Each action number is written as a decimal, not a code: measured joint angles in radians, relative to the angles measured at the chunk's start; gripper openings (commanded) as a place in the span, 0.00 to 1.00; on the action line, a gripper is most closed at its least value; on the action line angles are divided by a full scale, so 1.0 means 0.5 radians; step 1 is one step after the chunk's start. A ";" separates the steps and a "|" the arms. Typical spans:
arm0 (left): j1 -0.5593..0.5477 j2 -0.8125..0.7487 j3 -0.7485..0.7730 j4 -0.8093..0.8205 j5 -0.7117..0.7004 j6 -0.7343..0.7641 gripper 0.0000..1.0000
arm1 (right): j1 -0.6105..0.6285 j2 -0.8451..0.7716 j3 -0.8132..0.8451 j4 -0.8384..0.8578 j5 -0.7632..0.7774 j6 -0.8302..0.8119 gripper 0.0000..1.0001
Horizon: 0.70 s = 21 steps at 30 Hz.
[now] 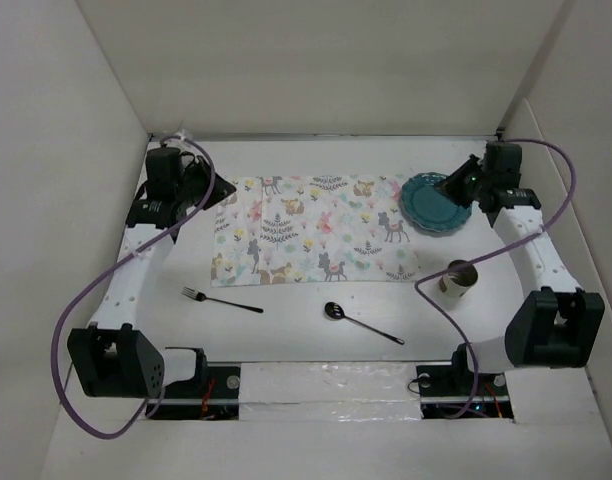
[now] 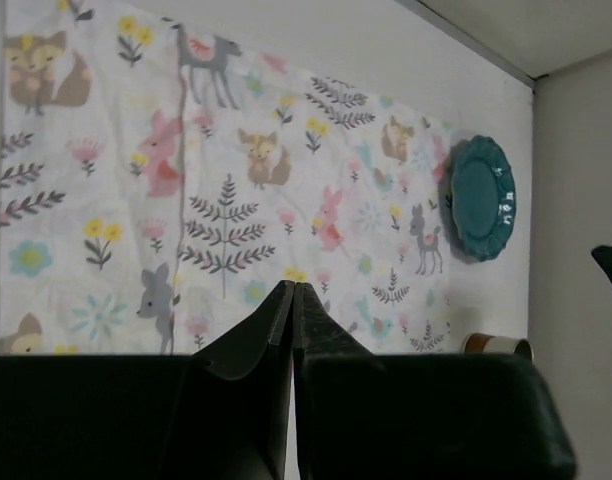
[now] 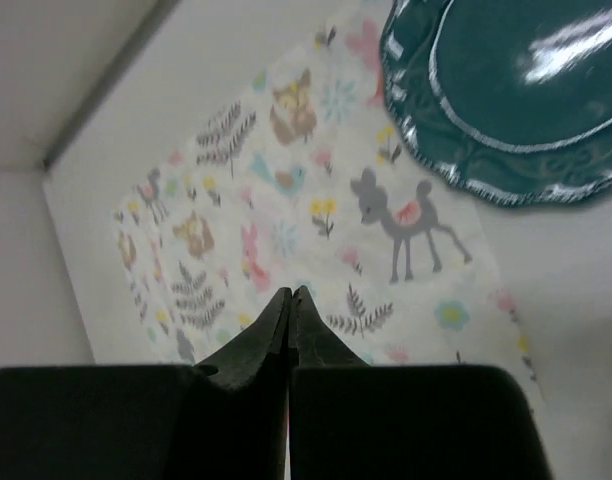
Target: Set the dinner table for one person
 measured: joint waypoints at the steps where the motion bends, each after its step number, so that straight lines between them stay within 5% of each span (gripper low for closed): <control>1: -0.025 0.027 0.043 0.033 0.010 0.005 0.00 | -0.119 0.041 0.000 0.033 -0.001 0.024 0.15; 2: -0.067 0.062 0.090 0.050 0.013 0.010 0.00 | -0.211 0.086 0.000 0.092 -0.011 0.048 0.33; 5: -0.266 0.169 0.219 0.117 -0.030 0.047 0.03 | -0.473 0.304 0.001 0.253 -0.017 0.121 0.57; 6: -0.369 0.206 0.267 0.127 -0.060 0.074 0.11 | -0.552 0.392 0.002 0.279 -0.031 0.140 0.64; 12: -0.903 0.307 0.397 0.214 -0.208 0.204 0.34 | -0.853 0.780 -0.005 0.308 -0.110 0.179 0.66; 21: -0.916 0.266 0.079 0.274 -0.227 0.202 0.41 | -0.905 1.008 -0.006 0.359 -0.226 0.235 0.64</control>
